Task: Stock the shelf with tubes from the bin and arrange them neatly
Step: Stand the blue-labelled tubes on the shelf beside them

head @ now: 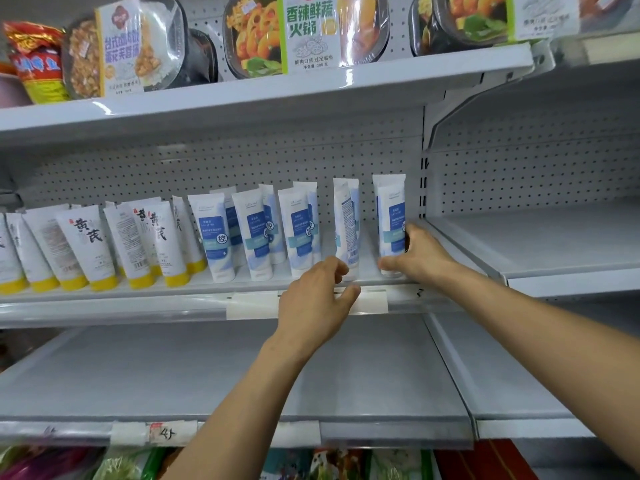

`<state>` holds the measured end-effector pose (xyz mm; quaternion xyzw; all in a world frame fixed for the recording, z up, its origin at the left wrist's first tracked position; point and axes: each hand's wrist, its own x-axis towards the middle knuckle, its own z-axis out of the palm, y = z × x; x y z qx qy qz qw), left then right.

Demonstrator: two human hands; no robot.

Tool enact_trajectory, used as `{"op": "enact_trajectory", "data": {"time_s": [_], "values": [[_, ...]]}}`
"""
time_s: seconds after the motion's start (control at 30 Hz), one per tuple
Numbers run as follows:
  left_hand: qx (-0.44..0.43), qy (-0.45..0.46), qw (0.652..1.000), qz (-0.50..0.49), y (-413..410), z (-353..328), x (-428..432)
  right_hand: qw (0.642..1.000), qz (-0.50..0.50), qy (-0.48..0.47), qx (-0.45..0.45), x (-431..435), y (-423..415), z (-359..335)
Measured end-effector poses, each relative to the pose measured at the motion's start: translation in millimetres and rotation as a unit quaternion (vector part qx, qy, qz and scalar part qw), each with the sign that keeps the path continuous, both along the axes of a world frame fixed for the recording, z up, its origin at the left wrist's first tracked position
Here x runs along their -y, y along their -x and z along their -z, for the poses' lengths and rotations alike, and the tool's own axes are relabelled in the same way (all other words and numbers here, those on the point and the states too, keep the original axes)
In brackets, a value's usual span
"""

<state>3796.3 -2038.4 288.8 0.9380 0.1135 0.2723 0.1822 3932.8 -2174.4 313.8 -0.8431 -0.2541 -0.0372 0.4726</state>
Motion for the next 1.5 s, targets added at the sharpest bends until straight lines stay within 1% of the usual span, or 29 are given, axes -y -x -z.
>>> {"op": "enact_trajectory", "data": {"time_s": [0.3, 0.43, 0.47, 0.53, 0.6, 0.67, 0.73, 0.83, 0.9, 1.0, 1.2, 1.33, 1.5], "values": [[-0.018, 0.013, 1.000, -0.010, -4, 1, 0, 1.000, 0.003, 0.022, -0.013, 1, 1, -2], [-0.019, 0.003, 1.000, -0.018, 3, -2, 0, 0.999, 0.024, 0.029, -0.016, 11, 13, -2], [-0.013, -0.003, 1.000, -0.023, 8, -3, 0, 0.999, 0.036, 0.033, -0.001, 15, 18, 0], [0.000, -0.015, 0.999, -0.037, 21, -1, -3, 0.993, 0.063, 0.063, 0.077, 25, 33, 6], [0.008, -0.023, 0.999, -0.046, 39, 4, -8, 0.972, 0.068, 0.115, 0.191, 35, 54, 14], [0.009, -0.026, 0.998, -0.048, 60, 14, -15, 0.950, 0.053, 0.153, 0.267, 39, 76, 25], [0.002, -0.028, 0.998, -0.048, 84, 28, -25, 0.942, 0.021, 0.173, 0.285, 37, 99, 39], [-0.026, -0.033, 0.998, -0.045, 123, 56, -47, 0.933, -0.046, 0.221, 0.280, 14, 132, 63], [-0.051, -0.029, 0.996, -0.064, 149, 74, -65, 0.927, -0.093, 0.244, 0.270, -11, 153, 77], [-0.054, -0.013, 0.993, -0.102, 191, 94, -105, 0.919, -0.157, 0.259, 0.252, -63, 182, 90], [-0.088, 0.000, 0.973, -0.214, 292, 124, -229, 0.895, -0.279, 0.262, 0.229, -220, 247, 108], [-0.161, 0.026, 0.947, -0.275, 369, 138, -332, 0.884, -0.331, 0.256, 0.208, -339, 305, 128], [-0.192, 0.076, 0.915, -0.346, 457, 155, -448, 0.867, -0.395, 0.264, 0.149, -470, 377, 167]]}}
